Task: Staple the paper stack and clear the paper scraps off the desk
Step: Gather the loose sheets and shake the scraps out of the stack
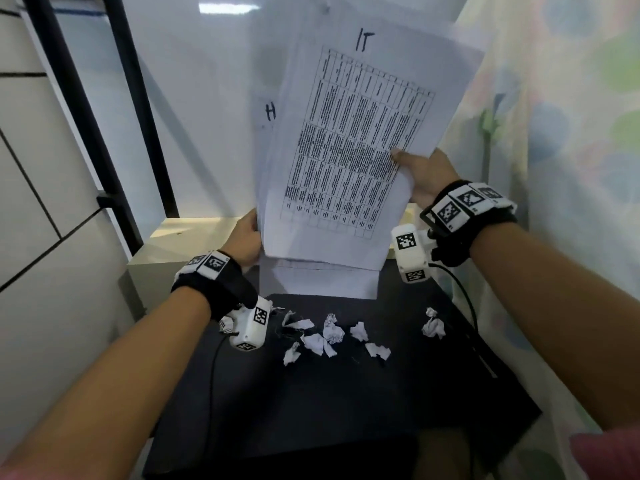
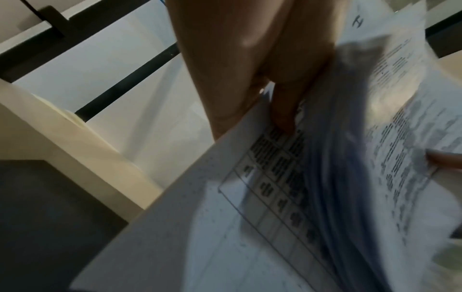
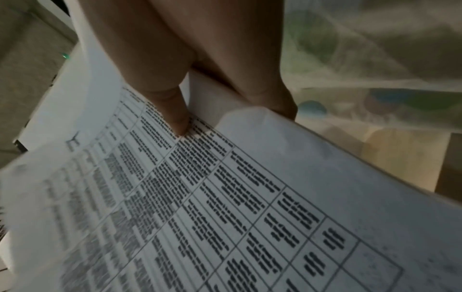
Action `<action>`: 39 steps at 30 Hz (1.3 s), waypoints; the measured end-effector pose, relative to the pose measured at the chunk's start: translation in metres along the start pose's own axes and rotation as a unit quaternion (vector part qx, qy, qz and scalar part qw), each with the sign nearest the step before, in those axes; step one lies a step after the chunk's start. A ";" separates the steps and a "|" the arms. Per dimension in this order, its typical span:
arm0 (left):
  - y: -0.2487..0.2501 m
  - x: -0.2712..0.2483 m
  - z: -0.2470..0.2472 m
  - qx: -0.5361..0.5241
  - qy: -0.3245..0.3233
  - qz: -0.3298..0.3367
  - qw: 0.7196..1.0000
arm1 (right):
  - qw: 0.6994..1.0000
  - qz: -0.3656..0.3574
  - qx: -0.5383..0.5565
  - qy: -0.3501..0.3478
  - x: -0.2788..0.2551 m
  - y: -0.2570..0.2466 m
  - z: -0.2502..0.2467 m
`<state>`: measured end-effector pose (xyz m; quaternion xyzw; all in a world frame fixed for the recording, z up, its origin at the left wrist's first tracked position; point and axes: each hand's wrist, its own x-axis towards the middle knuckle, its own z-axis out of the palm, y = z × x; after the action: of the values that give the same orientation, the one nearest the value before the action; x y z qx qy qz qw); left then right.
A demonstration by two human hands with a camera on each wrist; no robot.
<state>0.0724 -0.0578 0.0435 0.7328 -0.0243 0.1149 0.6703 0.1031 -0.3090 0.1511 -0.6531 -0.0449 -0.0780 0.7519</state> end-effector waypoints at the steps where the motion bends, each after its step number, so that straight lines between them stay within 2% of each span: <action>1: 0.002 -0.002 0.000 0.006 -0.019 0.003 1.000 | 1.000 0.007 -0.003 -0.008 0.002 0.004 0.000; 3: 0.006 -0.001 0.001 0.028 -0.047 0.016 0.998 | 1.000 0.001 -0.018 -0.014 0.005 0.012 0.002; 5: 0.013 0.000 0.002 0.018 -0.056 0.014 0.998 | 0.999 -0.024 -0.039 0.016 0.007 0.017 0.005; 10: 0.048 -0.001 0.004 -0.091 -0.050 0.002 0.995 | 0.993 -0.076 -0.055 0.075 0.016 0.025 0.014; 12: 0.056 0.000 0.010 -0.105 -0.053 0.019 0.993 | 0.991 -0.085 -0.052 0.087 0.021 0.032 0.019; 15: 0.052 0.007 0.022 0.038 -0.032 0.078 0.996 | 0.993 -0.067 -0.043 0.088 0.019 0.037 0.024; 17: 0.043 0.015 0.026 0.108 0.032 0.082 0.990 | 0.996 -0.057 -0.027 0.067 0.011 0.039 0.025; 19: 0.032 0.018 0.028 0.100 0.082 0.062 0.990 | 0.998 -0.046 -0.032 0.036 0.004 0.047 0.021; 24: 0.014 0.023 0.031 0.111 0.100 0.049 0.988 | 0.998 -0.048 -0.035 -0.011 0.004 0.061 0.017; 28: 0.024 0.034 0.032 0.097 0.138 0.075 0.983 | 0.996 -0.079 -0.028 0.024 0.020 0.054 0.020; 31: 0.028 0.035 0.030 0.035 0.150 0.065 0.986 | 0.996 -0.057 0.022 0.058 0.023 0.053 0.016; 35: 0.026 0.034 0.031 0.056 0.113 0.029 0.992 | 0.996 -0.037 -0.083 -0.002 0.022 0.061 0.021; 39: 0.015 0.031 0.028 0.041 0.141 0.009 0.989 | 0.993 -0.037 -0.104 0.048 0.023 0.069 0.019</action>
<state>0.1032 -0.0831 0.0618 0.7360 0.0686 0.2241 0.6351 0.1380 -0.2820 0.0908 -0.7212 -0.0241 -0.1413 0.6777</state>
